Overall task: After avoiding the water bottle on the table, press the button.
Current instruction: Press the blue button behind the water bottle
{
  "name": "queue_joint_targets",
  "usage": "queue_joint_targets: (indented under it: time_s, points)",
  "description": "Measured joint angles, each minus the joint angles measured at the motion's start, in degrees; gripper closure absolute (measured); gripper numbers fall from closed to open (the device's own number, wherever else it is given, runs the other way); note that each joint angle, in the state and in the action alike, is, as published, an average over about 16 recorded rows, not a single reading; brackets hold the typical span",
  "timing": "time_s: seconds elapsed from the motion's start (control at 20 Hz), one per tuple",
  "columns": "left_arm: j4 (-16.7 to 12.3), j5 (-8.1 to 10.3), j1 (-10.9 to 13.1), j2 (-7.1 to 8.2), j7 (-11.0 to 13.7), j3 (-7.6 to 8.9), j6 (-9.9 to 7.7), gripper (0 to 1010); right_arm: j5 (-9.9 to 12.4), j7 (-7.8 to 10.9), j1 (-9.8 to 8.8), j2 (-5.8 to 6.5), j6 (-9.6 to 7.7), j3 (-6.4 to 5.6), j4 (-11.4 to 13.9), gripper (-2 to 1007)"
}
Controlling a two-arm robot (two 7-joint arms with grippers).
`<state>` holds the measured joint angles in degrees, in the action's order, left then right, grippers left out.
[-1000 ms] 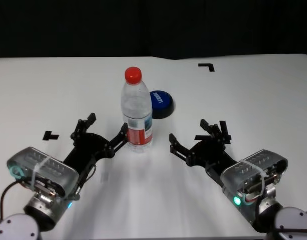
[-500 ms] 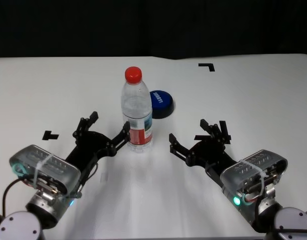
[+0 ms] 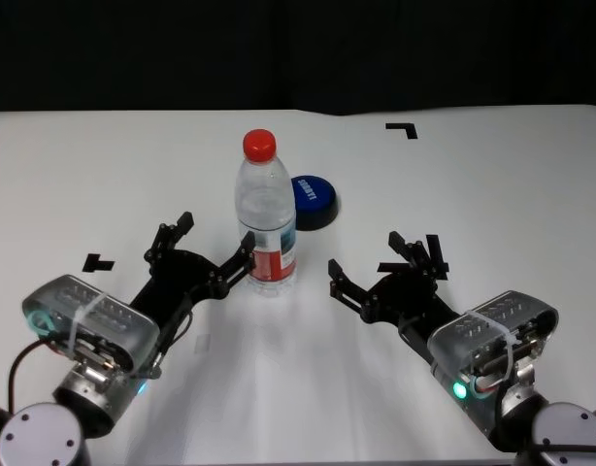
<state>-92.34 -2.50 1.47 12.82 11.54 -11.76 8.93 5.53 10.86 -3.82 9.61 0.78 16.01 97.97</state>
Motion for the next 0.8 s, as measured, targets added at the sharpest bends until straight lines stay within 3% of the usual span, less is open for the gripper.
queue_joint_targets:
  time_s: [0.8]
  points:
    - [1.6, 0.22, -1.5, -0.27, 0.1, -0.55, 0.30, 7, 0.0, 0.00, 0.00, 0.00, 0.00, 0.00, 0.0, 2]
